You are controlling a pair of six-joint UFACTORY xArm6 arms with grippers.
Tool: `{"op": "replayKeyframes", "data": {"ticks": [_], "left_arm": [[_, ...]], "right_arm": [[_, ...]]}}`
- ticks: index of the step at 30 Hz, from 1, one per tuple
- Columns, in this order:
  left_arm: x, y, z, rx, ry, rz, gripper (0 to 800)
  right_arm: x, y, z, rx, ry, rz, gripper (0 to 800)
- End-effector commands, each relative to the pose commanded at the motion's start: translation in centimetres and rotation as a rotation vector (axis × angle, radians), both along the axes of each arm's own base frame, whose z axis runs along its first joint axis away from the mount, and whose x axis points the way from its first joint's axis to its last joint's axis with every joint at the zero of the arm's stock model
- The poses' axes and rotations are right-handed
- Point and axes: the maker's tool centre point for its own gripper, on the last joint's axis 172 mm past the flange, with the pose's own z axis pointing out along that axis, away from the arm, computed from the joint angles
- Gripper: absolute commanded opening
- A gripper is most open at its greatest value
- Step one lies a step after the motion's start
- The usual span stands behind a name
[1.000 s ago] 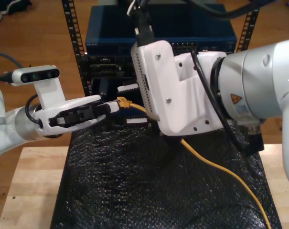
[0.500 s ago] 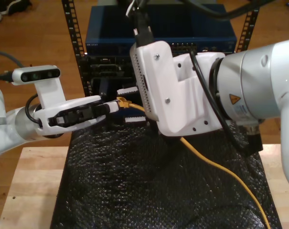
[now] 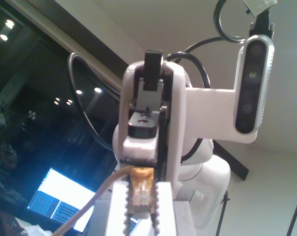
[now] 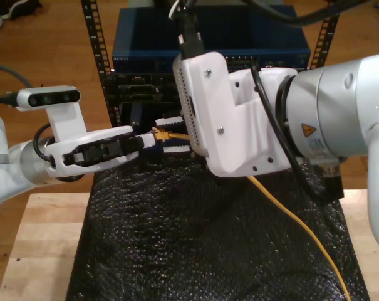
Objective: Grab the cable and plug it in
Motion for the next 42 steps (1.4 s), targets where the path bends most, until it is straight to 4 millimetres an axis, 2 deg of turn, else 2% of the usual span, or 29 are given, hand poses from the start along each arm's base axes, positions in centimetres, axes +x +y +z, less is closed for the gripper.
{"op": "replayKeyframes", "data": {"ticks": [7, 24, 42], "left_arm": [[0.18, 0.03, -0.31, 0.012, 0.051, -0.024, 29], [0.22, 0.06, -0.27, 0.011, 0.053, -0.026, 34], [0.19, 0.02, -0.27, 0.013, 0.052, -0.028, 34]], "right_arm": [[-0.05, 0.05, 0.00, 0.000, 0.000, 0.002, 247], [-0.09, 0.19, -0.20, -0.002, 0.005, 0.004, 245], [-0.04, 0.22, -0.14, -0.001, 0.005, 0.003, 179]]}}
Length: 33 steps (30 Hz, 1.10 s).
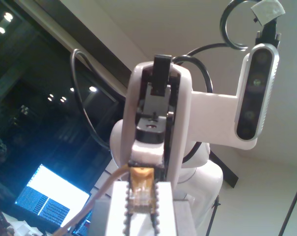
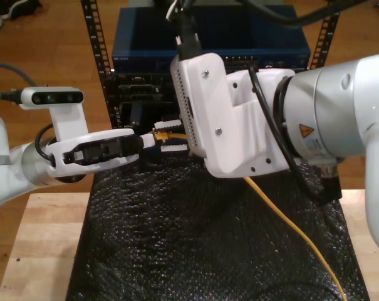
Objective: Grab the cable and plug it in
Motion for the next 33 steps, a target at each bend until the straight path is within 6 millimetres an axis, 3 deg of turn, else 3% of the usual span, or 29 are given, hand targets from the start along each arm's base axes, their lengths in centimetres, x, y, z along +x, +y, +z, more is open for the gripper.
{"op": "replayKeyframes", "data": {"ticks": [12, 15, 24, 27, 33], "left_arm": [[0.00, 0.00, 0.00, 0.000, 0.000, 0.000, 34], [0.00, 0.00, 0.00, 0.000, 0.000, 0.000, 34], [-0.03, 0.01, 0.03, -0.001, 0.000, -0.001, 40], [-0.22, 0.12, 0.24, -0.008, 0.001, -0.009, 182], [-0.56, 0.29, 0.66, -0.007, 0.036, -0.050, 341]], "right_arm": [[0.00, 0.00, 0.00, 0.001, 0.001, -0.001, 126], [0.01, 0.00, -0.05, 0.002, 0.002, -0.002, 63], [0.01, 0.00, -0.05, 0.002, 0.003, -0.003, 12], [0.01, 0.00, -0.05, 0.003, 0.004, -0.004, 2], [0.01, 0.00, -0.05, 0.003, 0.006, -0.004, 2]]}}
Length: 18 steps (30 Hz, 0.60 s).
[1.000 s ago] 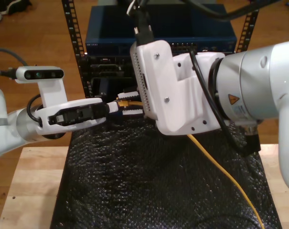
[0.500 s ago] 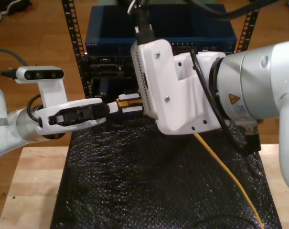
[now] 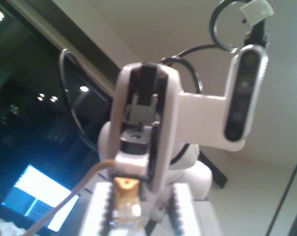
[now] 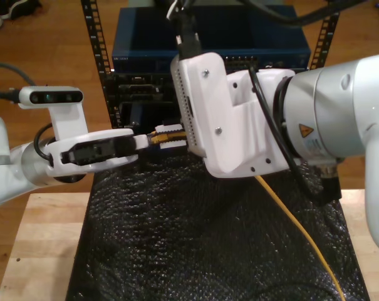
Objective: Grab the cable and plug it in
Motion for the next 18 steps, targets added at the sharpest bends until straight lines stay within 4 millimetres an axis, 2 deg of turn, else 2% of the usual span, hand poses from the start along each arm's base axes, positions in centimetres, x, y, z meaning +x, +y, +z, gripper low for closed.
{"op": "replayKeyframes", "data": {"ticks": [4, 8, 14, 18], "left_arm": [[0.1, 0.1, 0.1, 0.003, -0.005, 0.000, 513], [0.2, 0.1, 0.0, 0.006, -0.008, 0.008, 716], [0.4, 0.0, -0.1, 0.012, -0.012, 0.019, 793], [1.9, 0.3, -1.2, 0.051, -0.018, 0.090, 794]], "right_arm": [[0.0, 0.0, -0.1, -0.001, 0.003, 0.000, 1], [0.1, 0.1, -0.3, 0.006, 0.026, -0.015, 1], [0.6, 0.3, -0.1, 0.022, 0.058, -0.044, 1], [1.3, 0.6, -0.6, 0.033, 0.115, -0.084, 1]]}}
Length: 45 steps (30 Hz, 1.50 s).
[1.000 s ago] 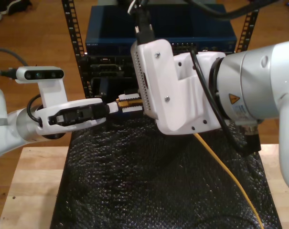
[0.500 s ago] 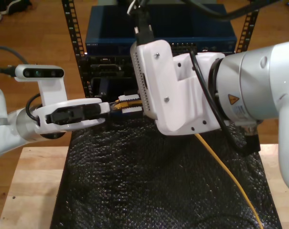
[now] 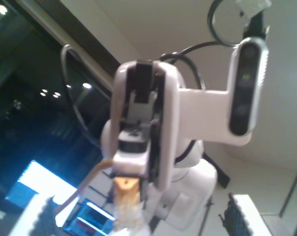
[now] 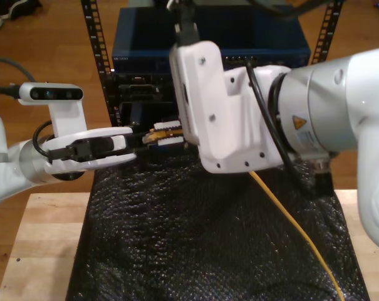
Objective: Grab the cable and plug it in
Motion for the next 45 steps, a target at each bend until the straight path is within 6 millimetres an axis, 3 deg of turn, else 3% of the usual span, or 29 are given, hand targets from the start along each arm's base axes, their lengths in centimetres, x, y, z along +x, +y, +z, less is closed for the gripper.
{"op": "replayKeyframes", "data": {"ticks": [4, 9, 15, 18, 20, 23, 28, 33, 37, 45], "left_arm": [[1.4, 0.3, -0.6, 0.042, -0.026, 0.061, 794], [3.6, 1.8, -0.7, 0.094, -0.081, 0.147, 795], [4.9, 3.3, -1.2, 0.156, -0.150, 0.210, 795], [5.3, 3.8, -1.5, 0.194, -0.198, 0.222, 795], [5.6, 4.3, -1.9, 0.236, -0.222, 0.232, 797], [6.2, 5.3, -3.0, 0.314, -0.251, 0.245, 797], [6.1, 6.9, -4.8, 0.425, -0.301, 0.234, 797], [6.0, 8.9, -6.9, 0.542, -0.387, 0.226, 797], [5.4, 11.7, -8.6, 0.649, -0.458, 0.207, 797], [2.3, 16.7, -12.4, 0.841, -0.575, 0.099, 798]], "right_arm": [[1.0, -0.1, 0.0, 0.003, 0.018, -0.026, 1], [3.4, -1.8, -0.1, 0.018, 0.064, -0.115, 0], [6.0, -4.5, -2.6, -0.011, 0.223, -0.220, 0], [7.1, -6.6, -4.7, -0.040, 0.303, -0.269, 0], [7.9, -8.2, -4.9, -0.043, 0.319, -0.303, 0], [7.5, -9.0, -5.3, -0.058, 0.359, -0.309, 0], [6.5, -9.9, -7.5, -0.116, 0.480, -0.290, 0], [6.6, -11.8, -8.3, -0.134, 0.548, -0.316, 0], [6.8, -12.4, -9.9, -0.187, 0.602, -0.317, 0], [7.6, -14.0, -13.8, -0.281, 0.669, -0.371, 0]]}}
